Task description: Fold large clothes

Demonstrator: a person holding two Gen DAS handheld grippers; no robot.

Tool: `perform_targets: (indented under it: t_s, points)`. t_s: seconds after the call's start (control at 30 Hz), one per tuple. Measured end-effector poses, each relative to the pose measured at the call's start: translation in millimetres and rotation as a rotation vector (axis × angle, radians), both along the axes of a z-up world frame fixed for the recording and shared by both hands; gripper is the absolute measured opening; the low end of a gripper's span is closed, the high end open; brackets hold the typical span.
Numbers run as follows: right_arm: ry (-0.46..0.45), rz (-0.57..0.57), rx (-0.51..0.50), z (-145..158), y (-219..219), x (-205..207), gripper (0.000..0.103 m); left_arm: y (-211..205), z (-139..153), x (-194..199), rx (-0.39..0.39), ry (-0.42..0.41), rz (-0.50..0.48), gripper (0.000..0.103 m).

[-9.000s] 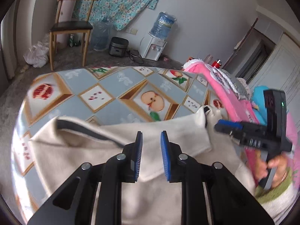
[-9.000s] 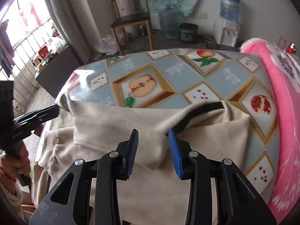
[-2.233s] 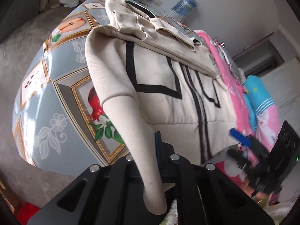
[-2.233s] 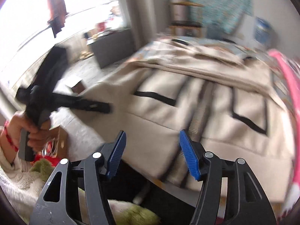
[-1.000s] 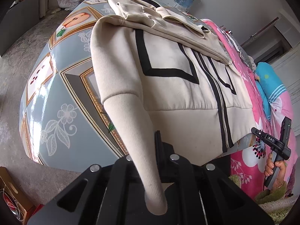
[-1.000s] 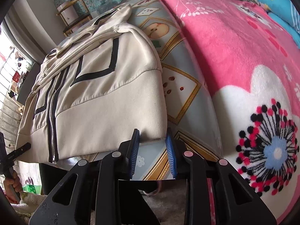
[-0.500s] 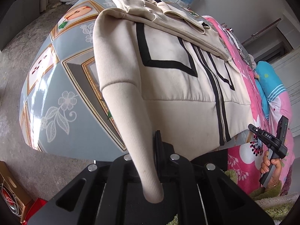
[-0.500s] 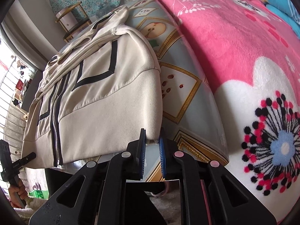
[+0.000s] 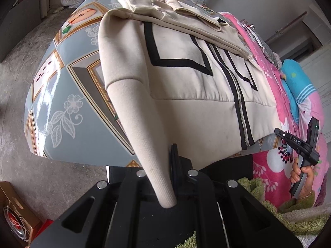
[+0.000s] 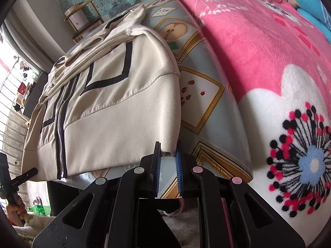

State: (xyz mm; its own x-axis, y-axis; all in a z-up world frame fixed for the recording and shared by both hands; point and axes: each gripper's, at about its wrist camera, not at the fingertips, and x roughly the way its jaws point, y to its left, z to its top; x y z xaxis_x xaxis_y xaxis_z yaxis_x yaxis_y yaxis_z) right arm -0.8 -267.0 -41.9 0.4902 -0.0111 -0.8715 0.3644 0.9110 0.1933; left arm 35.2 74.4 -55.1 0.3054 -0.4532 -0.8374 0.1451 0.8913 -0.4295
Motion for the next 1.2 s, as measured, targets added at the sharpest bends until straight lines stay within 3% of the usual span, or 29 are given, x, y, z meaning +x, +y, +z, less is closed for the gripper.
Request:
perform_targets:
  t_s: [0.3, 0.7, 1.2]
  points:
    - [-0.032, -0.002, -0.006, 10.7, 1.6, -2.6, 0.005, 3.3, 20.7, -0.2, -0.111, -0.06, 0.0, 0.006]
    - [-0.167, 0.028, 0.023, 58.6, 5.6, 0.2, 0.004, 5.8, 62.5, 14.6, -0.238, -0.155, -0.014, 0.006]
    - [-0.298, 0.061, 0.038, 96.9, 8.6, 37.5, 0.004, 14.1, 95.4, 48.4, -0.331, -0.238, -0.004, 0.006]
